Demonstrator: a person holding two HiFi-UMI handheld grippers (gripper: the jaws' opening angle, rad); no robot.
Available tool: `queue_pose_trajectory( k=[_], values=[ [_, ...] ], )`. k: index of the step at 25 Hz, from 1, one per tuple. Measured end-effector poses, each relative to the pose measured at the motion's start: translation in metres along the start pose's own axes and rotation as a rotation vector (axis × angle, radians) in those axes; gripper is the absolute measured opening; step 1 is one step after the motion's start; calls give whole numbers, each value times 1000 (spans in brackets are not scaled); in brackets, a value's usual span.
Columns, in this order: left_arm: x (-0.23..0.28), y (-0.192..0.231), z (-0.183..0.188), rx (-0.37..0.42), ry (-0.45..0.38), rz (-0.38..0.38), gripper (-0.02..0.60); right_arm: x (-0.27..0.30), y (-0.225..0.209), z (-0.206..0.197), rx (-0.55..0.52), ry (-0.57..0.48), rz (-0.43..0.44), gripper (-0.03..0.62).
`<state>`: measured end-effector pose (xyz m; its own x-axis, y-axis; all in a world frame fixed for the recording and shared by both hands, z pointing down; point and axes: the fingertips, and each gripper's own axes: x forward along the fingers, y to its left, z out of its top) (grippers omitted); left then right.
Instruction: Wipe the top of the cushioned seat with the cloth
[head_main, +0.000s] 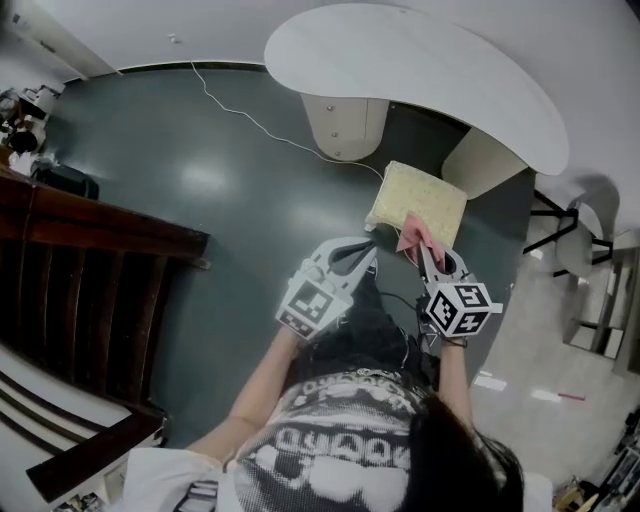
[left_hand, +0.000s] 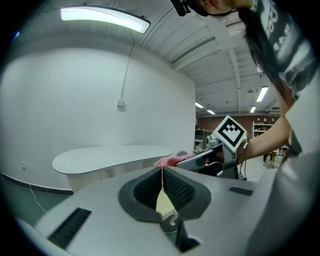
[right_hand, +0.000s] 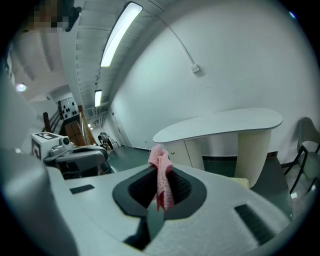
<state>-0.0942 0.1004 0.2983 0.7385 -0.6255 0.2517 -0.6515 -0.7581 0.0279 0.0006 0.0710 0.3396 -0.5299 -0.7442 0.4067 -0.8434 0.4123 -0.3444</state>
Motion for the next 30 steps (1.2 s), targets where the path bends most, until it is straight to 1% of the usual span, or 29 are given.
queue_pose_trajectory(
  k=[5,9,13,16,20,25,28,30],
  values=[
    [46,37,3,21,25,-46,6,48,-45,15,33,8,-44,11],
    [89,62,0,40,53,-67,6,82,-86,19,61,38,-54,11],
    [120,82,-7,15,74,-89,6,117,-121,15,71,86,-56,11],
    [139,92,-18,8,104,-107,6,142,-142,13,70,117,-64,11],
    [157,105,-29,7,127,-125,6,169,-163,5,91,136,-68,11],
    [175,127,-32,4,120,-153,6,201,-188,-4,75,177,-99,11],
    [190,144,-40,21,121,-165,6,223,-205,-14,105,179,-109,11],
    [203,155,-50,26,124,-174,6,237,-220,-27,124,198,-121,11]
  ],
)
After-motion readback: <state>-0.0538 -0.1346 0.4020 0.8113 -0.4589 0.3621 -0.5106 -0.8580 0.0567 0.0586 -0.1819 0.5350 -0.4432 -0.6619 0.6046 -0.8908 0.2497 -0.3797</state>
